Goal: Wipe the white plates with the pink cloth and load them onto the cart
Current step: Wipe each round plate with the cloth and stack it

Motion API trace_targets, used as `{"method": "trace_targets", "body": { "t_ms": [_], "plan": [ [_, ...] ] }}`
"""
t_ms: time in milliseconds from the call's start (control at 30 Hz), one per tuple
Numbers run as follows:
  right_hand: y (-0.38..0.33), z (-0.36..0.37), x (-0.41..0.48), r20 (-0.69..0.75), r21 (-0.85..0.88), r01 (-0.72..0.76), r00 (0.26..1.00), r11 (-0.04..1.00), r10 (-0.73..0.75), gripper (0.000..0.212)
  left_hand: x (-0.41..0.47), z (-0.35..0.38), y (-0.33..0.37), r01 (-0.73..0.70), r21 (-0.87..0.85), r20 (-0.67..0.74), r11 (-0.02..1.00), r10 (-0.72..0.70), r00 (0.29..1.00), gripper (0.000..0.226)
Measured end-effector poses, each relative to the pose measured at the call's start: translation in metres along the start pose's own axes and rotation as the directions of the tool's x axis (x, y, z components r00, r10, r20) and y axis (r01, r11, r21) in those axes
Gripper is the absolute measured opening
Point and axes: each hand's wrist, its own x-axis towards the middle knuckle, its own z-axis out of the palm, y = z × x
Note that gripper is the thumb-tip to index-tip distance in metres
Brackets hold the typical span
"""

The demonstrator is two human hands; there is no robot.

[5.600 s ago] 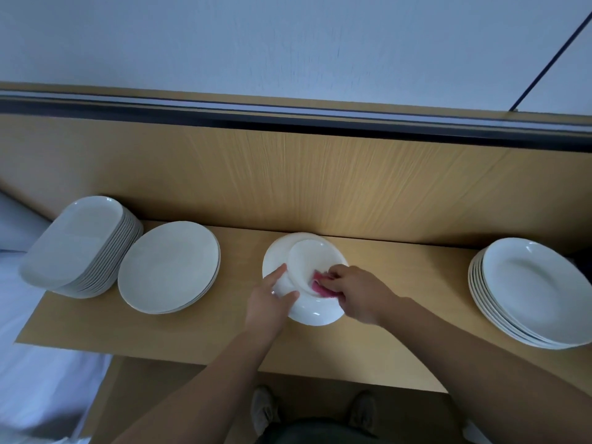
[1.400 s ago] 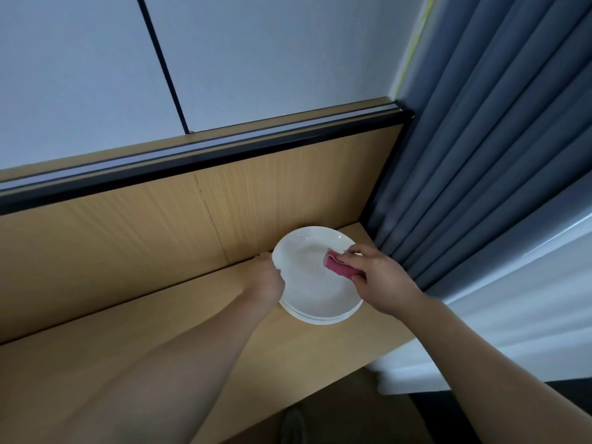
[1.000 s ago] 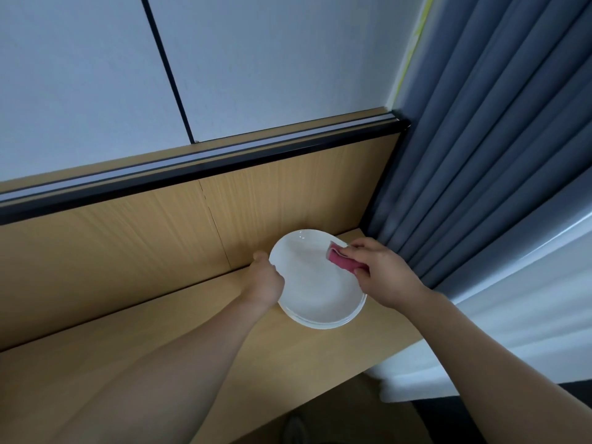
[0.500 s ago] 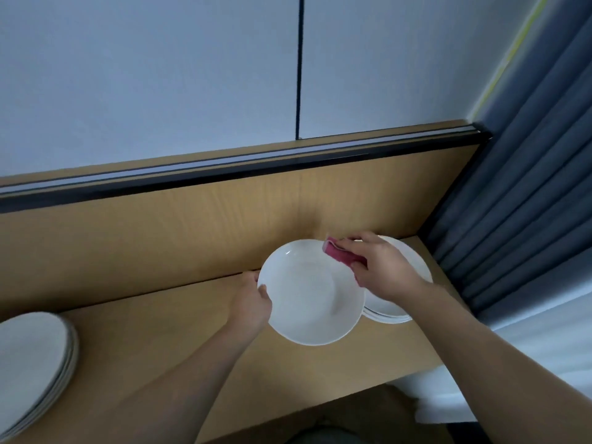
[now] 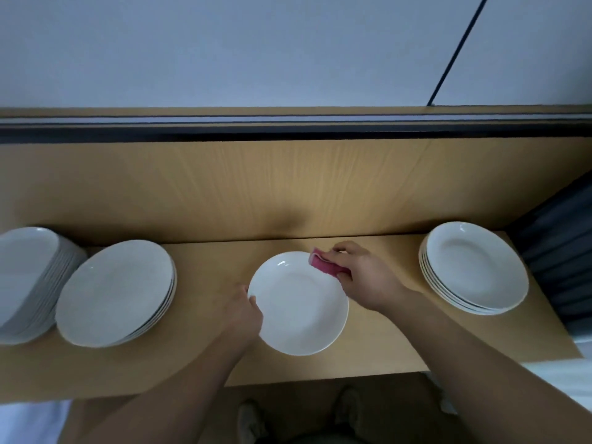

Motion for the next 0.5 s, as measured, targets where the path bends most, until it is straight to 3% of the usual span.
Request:
{"method": "trace_targets", "body": {
  "t_ms": [333, 500],
  "plan": [
    [-0.014, 0.030, 0.011, 0.082, -0.053, -0.029, 0.996, 0.998, 0.033, 0.052, -0.001, -0.005, -0.015, -0.038, -0.010, 0.056, 0.999, 0.038, 0.998, 0.033],
    [-0.018, 0.050, 0.030, 0.198, -0.066, -0.012, 0.980, 0.998, 0.025, 0.050, -0.008, -0.022, -0.031, -0.282, 0.116, 0.133, 0.952, 0.266, 0.955, 0.056]
  ]
}}
